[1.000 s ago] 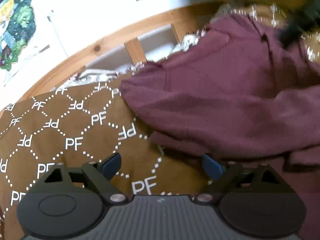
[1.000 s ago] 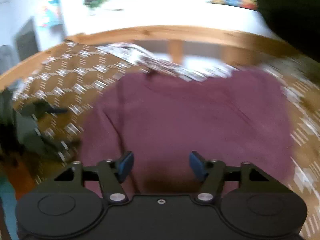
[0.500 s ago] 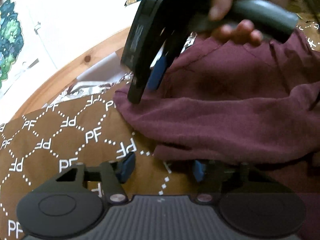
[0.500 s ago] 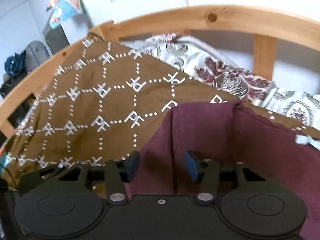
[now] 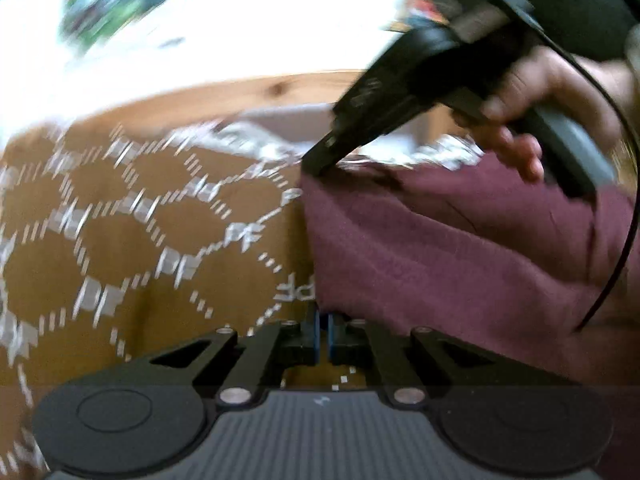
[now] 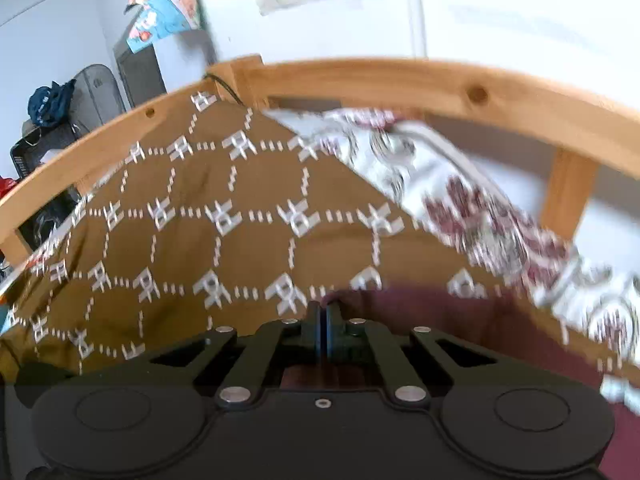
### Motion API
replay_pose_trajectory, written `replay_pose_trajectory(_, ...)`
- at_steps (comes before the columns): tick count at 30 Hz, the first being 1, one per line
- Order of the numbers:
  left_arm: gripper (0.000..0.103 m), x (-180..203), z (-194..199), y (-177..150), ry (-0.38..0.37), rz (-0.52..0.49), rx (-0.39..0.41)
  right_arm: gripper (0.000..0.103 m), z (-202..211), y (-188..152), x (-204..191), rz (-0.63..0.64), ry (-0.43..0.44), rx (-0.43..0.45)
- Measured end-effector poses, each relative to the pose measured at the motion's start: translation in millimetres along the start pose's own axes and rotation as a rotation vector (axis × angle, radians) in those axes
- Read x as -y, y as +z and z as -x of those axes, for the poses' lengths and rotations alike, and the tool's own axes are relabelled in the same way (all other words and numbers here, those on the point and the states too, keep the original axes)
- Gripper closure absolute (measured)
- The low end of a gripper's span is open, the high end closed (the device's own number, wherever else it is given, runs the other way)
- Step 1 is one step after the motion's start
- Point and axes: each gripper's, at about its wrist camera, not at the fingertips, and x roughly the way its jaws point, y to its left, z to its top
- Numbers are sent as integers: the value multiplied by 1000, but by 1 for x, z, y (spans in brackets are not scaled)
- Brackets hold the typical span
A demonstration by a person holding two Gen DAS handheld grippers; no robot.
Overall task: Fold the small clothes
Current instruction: 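Grasp the shirt side edge with the right gripper and fold it inward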
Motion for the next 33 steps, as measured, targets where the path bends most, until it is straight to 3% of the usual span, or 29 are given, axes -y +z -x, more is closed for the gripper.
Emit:
replay_pose_trajectory(4, 101, -12, 0, -5, 21, 132, -37, 102, -22, 15, -14, 60, 3, -18)
replay_pose_trajectory(6, 101, -14, -5, -9, 20, 149, -74, 102, -38, 13, -22, 119, -20, -50)
replay_pose_trajectory(11, 99, -16, -8, -11, 12, 162, -122, 100, -58, 4, -14, 81, -9, -91)
replay_pose_trajectory(13, 98, -19, -9, -11, 10, 167, -144, 88, -50, 2, -6, 54, -2, -71)
replay_pose_trajectory(15, 83, -19, -9, -12, -1, 169, -163, 77, -39, -1, -1, 42, 4, -59)
replay_pose_trajectory(17, 31, -17, -1, -14, -2, 162, -154, 62, -25, -7, 2, 59, -7, -47)
replay_pose_trajectory(19, 18, -12, 12, -15, 27, 154, -122, 43, -7, -18, 5, 89, -30, -43)
replay_pose_trajectory(22, 13, -5, 25, -14, 52, 127, -98, 32, 14, -43, 4, 165, -80, -47)
replay_pose_trajectory(27, 8, 1, 16, -3, 108, 147, -71, 28, 31, -87, 0, 216, -154, -81)
replay_pose_trajectory(33, 8, 1, -28, -8, 273, 139, -220, 15, 46, -129, -9, 320, -290, -102)
